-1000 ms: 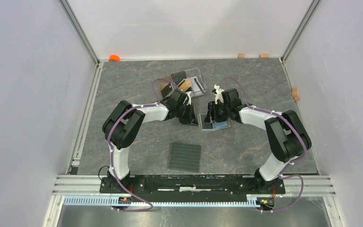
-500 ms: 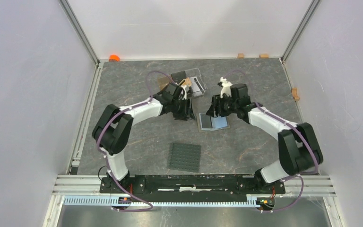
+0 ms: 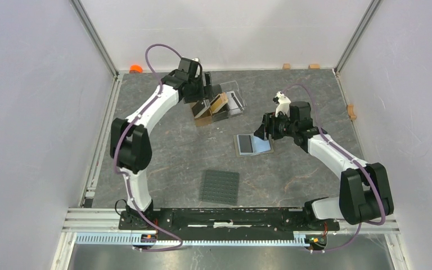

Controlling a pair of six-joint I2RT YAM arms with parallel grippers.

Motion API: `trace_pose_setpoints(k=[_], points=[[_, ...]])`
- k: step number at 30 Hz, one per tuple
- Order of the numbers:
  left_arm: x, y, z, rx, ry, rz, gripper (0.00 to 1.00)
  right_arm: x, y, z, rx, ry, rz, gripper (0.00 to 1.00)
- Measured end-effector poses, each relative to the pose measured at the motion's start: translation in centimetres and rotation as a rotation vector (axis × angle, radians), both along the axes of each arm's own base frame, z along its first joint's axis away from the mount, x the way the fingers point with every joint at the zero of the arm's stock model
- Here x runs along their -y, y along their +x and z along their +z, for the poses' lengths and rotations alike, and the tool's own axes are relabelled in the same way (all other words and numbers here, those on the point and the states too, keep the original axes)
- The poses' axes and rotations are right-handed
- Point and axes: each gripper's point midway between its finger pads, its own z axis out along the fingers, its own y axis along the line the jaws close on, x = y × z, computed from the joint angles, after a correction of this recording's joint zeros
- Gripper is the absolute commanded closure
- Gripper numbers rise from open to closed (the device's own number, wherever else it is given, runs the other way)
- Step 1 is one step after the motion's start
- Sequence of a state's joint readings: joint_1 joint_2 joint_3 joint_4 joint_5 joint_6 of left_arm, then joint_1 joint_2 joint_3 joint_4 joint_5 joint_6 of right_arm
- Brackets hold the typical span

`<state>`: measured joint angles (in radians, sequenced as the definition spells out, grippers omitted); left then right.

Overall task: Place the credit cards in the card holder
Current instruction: Pick up the credit card from the storage box.

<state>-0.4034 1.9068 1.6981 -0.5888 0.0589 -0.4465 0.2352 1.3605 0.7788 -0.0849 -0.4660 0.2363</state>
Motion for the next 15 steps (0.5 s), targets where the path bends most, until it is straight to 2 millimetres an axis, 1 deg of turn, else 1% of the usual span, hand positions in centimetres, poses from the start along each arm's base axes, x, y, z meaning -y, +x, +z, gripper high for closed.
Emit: trace_pose_setpoints(k=[2, 5, 6, 11, 15], points=[[-0.5, 1.0, -1.6, -0.030, 0.034, 0.026, 0.13, 0.0, -0.5, -0.5, -0.016, 0.004, 0.007, 0.29], [-0.9, 1.8, -4.6, -0.091, 0.077, 0.045, 0.13, 0.0, -0.9, -0.9, -0.029, 0.013, 0.018, 0.28], [-1.0, 2.2, -5.9, -0.116, 0.093, 0.052, 0.13, 0.0, -0.9, -0.9, -0.030, 0.014, 0.021, 0.27], [-1.4, 3.1, -8.6, -0.168, 0.118, 0.064, 0.12, -0.2, -1.1, -0.8, -0.031, 0.024, 0.036, 0.27], [-1.4, 3.9, -9.7, -0.186, 0.116, 0.067, 0.13, 0.0, -1.1, -0.8, -0.028, 0.024, 0.036, 0.26]])
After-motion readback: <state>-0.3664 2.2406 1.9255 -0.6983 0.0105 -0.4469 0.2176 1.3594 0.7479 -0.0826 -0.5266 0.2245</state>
